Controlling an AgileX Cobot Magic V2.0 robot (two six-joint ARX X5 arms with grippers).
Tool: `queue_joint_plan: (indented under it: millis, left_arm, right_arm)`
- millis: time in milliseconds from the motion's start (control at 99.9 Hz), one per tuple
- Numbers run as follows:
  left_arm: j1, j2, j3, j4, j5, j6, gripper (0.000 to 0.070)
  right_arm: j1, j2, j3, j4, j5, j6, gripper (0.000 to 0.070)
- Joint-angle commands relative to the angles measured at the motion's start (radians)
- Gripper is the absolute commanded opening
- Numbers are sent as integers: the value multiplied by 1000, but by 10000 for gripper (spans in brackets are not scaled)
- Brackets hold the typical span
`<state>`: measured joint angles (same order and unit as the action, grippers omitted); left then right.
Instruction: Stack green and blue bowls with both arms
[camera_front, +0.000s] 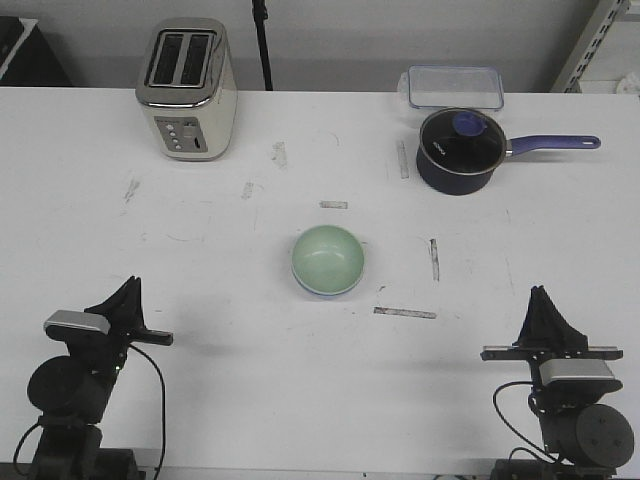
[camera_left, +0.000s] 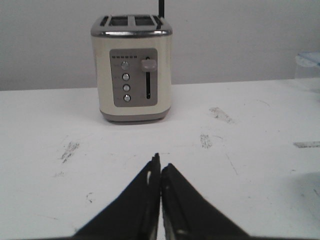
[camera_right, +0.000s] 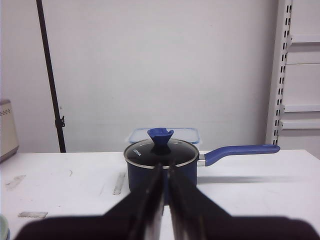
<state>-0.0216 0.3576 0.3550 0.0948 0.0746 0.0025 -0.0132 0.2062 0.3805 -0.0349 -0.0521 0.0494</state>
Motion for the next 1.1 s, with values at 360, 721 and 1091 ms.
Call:
queue_joint_plan:
  millis: [360, 721, 1091]
  left_arm:
    - [2, -126, 6, 11, -4, -9, 1]
    - [2, -141, 4, 12, -6, -7, 1]
    - [1, -277, -138, 45, -72, -15, 1]
  right_arm:
    - [1, -3, 0, 12, 0, 6, 8]
    - [1, -3, 0, 12, 0, 6, 8]
    - [1, -3, 0, 12, 0, 6, 8]
